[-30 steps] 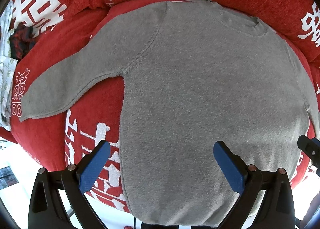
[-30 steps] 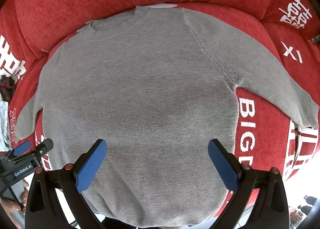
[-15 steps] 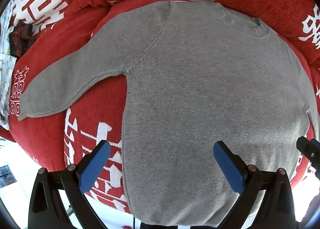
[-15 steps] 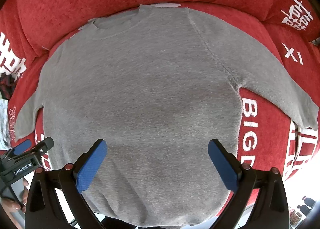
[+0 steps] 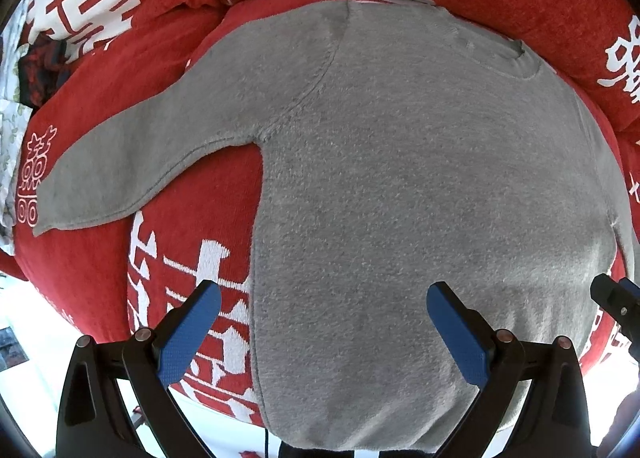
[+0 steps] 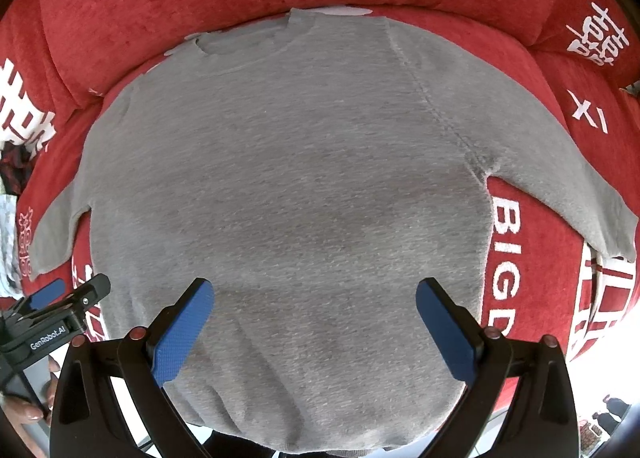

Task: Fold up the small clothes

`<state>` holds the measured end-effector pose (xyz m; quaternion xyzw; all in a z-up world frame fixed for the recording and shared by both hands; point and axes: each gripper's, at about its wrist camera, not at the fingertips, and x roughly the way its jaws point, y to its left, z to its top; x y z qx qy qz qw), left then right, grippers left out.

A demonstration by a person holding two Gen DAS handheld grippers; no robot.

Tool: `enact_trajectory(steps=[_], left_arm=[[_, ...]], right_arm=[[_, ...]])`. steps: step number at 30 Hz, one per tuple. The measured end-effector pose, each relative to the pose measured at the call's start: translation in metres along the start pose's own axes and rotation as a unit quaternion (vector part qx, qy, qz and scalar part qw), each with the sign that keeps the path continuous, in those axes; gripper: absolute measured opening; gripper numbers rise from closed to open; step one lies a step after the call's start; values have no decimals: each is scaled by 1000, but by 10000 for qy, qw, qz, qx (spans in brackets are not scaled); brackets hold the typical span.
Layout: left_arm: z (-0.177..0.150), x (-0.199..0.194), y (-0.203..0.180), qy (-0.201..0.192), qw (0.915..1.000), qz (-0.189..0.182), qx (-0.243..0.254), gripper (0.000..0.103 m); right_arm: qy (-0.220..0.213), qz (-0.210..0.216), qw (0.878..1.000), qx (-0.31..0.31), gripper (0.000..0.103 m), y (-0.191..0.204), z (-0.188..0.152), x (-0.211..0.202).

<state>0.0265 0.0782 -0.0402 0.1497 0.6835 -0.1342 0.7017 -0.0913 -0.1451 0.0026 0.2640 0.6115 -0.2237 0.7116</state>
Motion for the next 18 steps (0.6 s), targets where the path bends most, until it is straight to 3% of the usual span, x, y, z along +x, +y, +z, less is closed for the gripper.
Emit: enact_trajectory(steps=[12, 18], left_arm=[[-6, 8, 20, 68, 9996, -210, -160, 103], [-8, 19, 44, 185, 9960, -690, -530, 103]], right_arm=[[5, -20, 10000, -38, 101, 12, -8, -1], [43, -27, 9999, -124, 101, 26, -12, 0]])
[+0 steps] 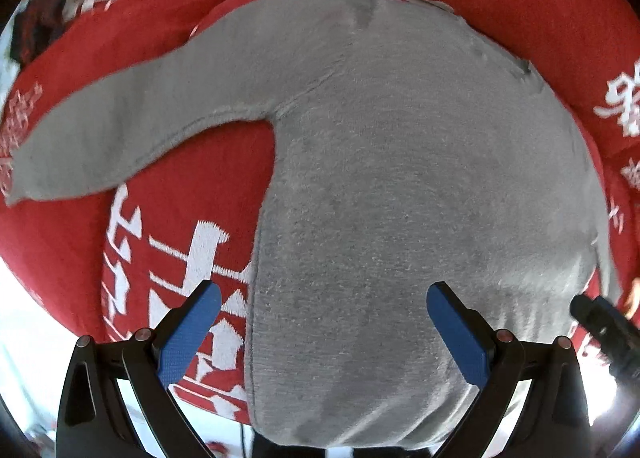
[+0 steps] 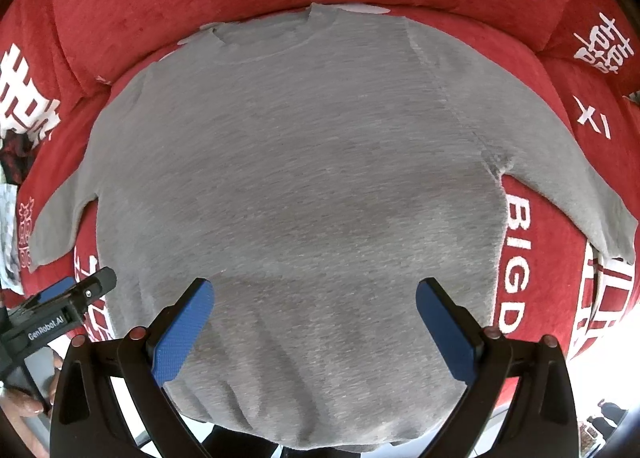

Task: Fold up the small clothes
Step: 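Move the left tool to the sleeve cuff and close on it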

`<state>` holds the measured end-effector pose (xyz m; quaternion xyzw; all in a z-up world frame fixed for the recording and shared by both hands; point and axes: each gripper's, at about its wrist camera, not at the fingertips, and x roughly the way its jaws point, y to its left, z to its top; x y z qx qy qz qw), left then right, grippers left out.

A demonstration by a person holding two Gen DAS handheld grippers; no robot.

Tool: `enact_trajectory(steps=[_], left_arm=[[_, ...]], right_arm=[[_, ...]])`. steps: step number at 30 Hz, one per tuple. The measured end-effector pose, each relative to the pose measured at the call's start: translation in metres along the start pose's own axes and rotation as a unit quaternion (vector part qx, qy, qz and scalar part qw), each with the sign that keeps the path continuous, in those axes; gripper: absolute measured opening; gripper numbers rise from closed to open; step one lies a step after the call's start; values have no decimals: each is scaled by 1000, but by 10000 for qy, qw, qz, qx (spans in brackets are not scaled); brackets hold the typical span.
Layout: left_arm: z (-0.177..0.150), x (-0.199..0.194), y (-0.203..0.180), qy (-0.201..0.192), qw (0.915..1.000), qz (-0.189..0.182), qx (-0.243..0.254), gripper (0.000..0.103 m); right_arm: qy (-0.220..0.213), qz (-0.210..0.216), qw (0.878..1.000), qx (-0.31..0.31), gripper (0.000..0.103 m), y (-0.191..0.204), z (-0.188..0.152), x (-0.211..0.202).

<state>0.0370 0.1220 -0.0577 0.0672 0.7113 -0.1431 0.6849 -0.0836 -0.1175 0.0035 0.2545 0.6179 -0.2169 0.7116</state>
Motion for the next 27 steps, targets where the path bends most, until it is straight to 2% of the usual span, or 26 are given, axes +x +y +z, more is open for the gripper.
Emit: enact_trajectory(steps=[3, 7, 11, 13, 15, 16, 17, 19, 20, 23, 27], left_arm=[[3, 3, 28, 40, 9996, -7, -263, 103], [11, 0, 77, -179, 9977, -5, -659, 103], [20, -3, 150, -548, 9892, 44, -1358, 103], [20, -5, 192, -802, 9798, -23, -1832, 103], [14, -5, 244, -1166, 9588, -400, -2560, 103], [12, -3, 259, -1238, 9516, -540, -2761, 103], [10, 1, 278, -1309, 9401, -767, -3052, 103], [7, 11, 299, -1343, 9261, -1080, -3356, 103], [5, 11, 307, -1500, 9185, -1224, -3448, 103], [8, 3, 304, -1770, 9177, -1413, -3263, 103], [20, 2, 302, -1958, 9057, -1535, -3431, 103]], right_arm=[[8, -25, 10000, -90, 101, 8, -1, 0], [41, -29, 9998, -218, 101, 22, -1, 3], [105, 6, 9994, -330, 101, 38, -1, 10], [120, 29, 9992, -388, 101, 47, -1, 13], [142, 62, 9988, -473, 101, 57, -2, 16], [151, 73, 9986, -511, 101, 62, -3, 17], [172, 91, 9982, -566, 101, 69, -3, 20], [190, 117, 9977, -633, 101, 79, -5, 23], [205, 132, 9975, -668, 101, 83, -6, 25], [240, 198, 9968, -737, 101, 96, -8, 29], [220, 268, 9960, -821, 101, 111, -10, 29]])
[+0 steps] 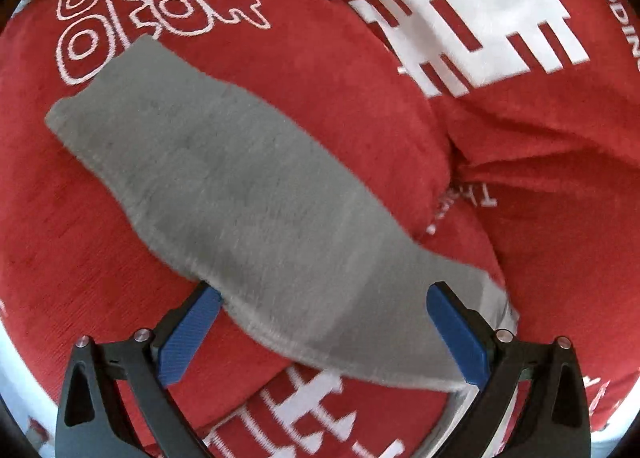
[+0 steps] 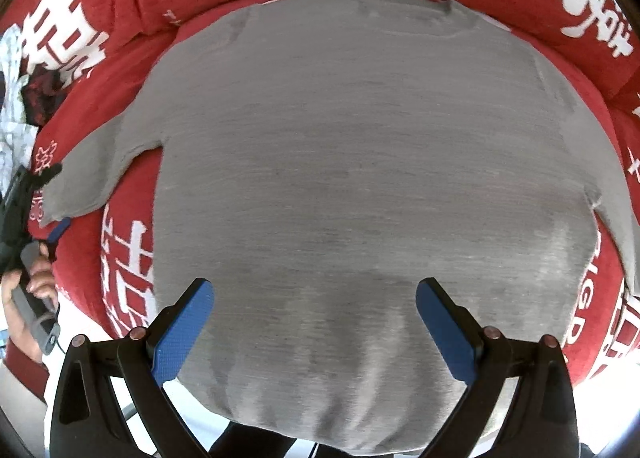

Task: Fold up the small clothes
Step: 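Move the left tool to the sleeve cuff and close on it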

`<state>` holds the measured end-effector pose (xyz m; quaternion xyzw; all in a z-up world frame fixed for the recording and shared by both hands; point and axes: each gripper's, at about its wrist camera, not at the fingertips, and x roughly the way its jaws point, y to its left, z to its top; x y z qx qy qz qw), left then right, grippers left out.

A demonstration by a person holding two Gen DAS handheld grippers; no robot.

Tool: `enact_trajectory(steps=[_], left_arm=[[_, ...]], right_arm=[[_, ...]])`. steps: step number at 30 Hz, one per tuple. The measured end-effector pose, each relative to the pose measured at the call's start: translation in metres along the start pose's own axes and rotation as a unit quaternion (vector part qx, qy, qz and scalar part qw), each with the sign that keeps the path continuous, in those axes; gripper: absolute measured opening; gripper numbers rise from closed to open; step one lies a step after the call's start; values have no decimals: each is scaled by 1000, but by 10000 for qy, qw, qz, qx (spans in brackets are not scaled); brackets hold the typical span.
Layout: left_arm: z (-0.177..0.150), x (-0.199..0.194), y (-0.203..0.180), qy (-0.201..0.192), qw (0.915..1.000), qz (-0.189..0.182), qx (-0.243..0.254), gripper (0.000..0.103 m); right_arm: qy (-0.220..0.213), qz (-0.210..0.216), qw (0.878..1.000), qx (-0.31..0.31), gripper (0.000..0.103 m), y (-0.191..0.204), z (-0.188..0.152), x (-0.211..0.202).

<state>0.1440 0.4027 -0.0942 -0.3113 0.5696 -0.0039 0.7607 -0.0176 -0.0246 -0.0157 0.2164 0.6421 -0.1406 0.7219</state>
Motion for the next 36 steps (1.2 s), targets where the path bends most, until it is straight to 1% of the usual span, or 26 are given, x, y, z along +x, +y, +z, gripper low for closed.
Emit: enact_trajectory(steps=[1, 2, 3, 4, 5, 6, 7, 8, 10, 13, 17, 20, 22, 23, 25, 27, 29, 30, 31, 32, 33, 35, 36], left_arm=[[3, 0, 1, -78, 9999, -1, -98, 101], [7, 2, -3, -136, 9998, 60, -132, 88], [9, 4, -7, -202, 9994, 252, -94, 74], [9, 4, -6, -233, 9986, 480, 39, 43], [10, 6, -8, -212, 9974, 657, 196, 18], [13, 8, -6, -169, 9974, 653, 269, 10], [14, 7, -2, -126, 9983, 493, 280, 9], [15, 6, 0, -123, 9986, 424, 281, 9], [16, 0, -2, -161, 9982, 397, 428, 8], [16, -8, -22, -312, 9953, 355, 841, 8], [12, -19, -72, -444, 9877, -92, 1494, 8], [3, -23, -118, -430, 9785, -528, 1947, 8], [-10, -23, -153, -412, 9698, -785, 2274, 8], [-22, -24, -178, -381, 9628, -962, 2497, 8], [-41, -21, -210, -284, 9540, -1218, 2724, 8], [-70, -14, -249, -58, 9430, -1535, 2951, 7], [-110, 1, -290, 200, 9275, -1735, 3304, 7], [-123, 6, -301, 301, 9228, -1791, 3398, 7], [-147, 19, -321, 537, 9141, -1920, 3532, 4], [-164, 28, -333, 701, 9077, -1967, 3639, 1], [-186, 35, -343, 834, 9007, -1957, 3788, 1], [-229, 56, -360, 1076, 8856, -1819, 4137, 1], [-248, 69, -365, 1215, 8796, -1710, 4269, 1]], right_arm=[[-13, 8, 10000, -23, 101, 3, 0, 0], [-26, 22, 10000, -58, 101, 7, 0, -1], [-36, 28, 10000, -78, 101, 9, 1, -1], [-43, 32, 9999, -94, 101, 11, 1, -2], [-52, 37, 9999, -105, 101, 13, 1, -3], [-57, 43, 9999, -104, 101, 14, 1, -3], [-54, 48, 9999, -97, 101, 14, 1, -3], [-47, 59, 9999, -72, 101, 13, 1, -3], [-55, 73, 10000, -28, 101, 12, 0, -3], [-95, 80, 9999, 83, 101, 8, -1, -5], [-207, 172, 9992, 296, 101, -2, -4, -13], [-313, 233, 9983, 437, 101, -15, -6, -19], [-356, 271, 9976, 520, 101, -24, -8, -22], [-374, 307, 9971, 588, 101, -33, -9, -23], [-394, 307, 9965, 671, 101, -46, -10, -25], [-455, 287, 9952, 812, 101, -67, -11, -31], [-549, 275, 9933, 980, 101, -89, -11, -37], [-577, 267, 9925, 1049, 101, -98, -12, -39], [-607, 258, 9915, 1120, 101, -107, -12, -41], [-641, 246, 9901, 1225, 101, -122, -14, -42], [-650, 244, 9892, 1292, 101, -131, -14, -42], [-622, 228, 9869, 1471, 101, -155, -17, -39], [-607, 216, 9860, 1541, 101, -163, -18, -37]])
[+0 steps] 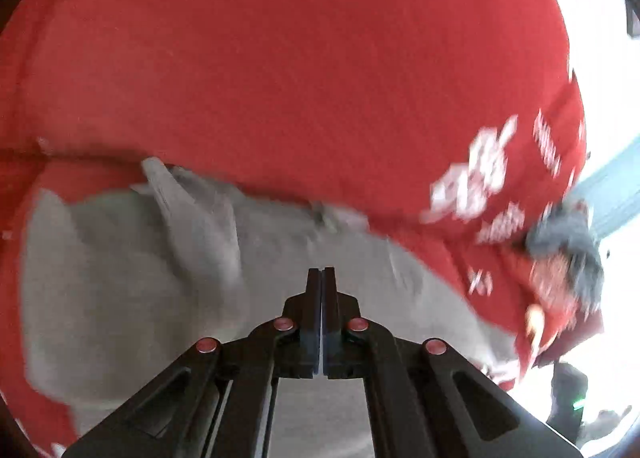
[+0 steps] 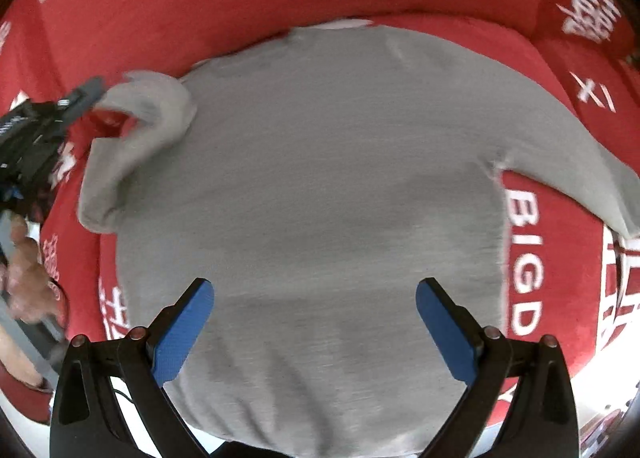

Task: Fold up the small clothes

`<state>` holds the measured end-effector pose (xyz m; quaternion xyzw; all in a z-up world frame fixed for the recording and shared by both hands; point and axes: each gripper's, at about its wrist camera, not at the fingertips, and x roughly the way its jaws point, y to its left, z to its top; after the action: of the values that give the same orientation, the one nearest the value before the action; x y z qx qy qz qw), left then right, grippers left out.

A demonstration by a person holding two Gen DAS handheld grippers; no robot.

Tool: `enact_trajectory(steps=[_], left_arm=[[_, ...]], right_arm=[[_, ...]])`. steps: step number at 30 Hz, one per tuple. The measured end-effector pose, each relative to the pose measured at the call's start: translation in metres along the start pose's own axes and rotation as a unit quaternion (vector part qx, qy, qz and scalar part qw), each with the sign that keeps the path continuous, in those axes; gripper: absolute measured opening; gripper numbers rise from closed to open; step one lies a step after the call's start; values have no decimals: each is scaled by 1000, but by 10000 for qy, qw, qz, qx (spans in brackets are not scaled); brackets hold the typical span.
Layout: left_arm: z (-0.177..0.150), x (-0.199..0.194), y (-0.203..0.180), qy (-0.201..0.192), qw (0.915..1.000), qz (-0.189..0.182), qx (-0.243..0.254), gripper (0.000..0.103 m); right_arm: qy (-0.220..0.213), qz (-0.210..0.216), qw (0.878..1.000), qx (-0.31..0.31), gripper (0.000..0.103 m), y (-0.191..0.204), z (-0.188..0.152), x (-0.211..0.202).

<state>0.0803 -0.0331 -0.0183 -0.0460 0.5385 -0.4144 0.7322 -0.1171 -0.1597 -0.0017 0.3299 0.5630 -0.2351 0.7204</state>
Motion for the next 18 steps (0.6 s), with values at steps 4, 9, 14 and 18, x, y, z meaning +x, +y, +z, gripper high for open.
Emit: enact_trajectory(steps=[4, 9, 14, 18], left_arm=[[-23, 33, -14, 498, 9972, 542, 135, 1], [-45, 4, 14, 684, 9870, 1441, 184, 1], [-52, -57, 54, 423, 9749, 2185, -49, 1], [-61, -83, 88, 428, 9635, 2626, -295, 1]], right_arm=[[80, -104, 9997, 225, 101, -32, -2, 9], [111, -95, 9997, 219, 101, -37, 2, 15], [-213, 28, 9987, -452, 101, 13, 28, 14], [-559, 133, 9896, -1320, 101, 86, 61, 20]])
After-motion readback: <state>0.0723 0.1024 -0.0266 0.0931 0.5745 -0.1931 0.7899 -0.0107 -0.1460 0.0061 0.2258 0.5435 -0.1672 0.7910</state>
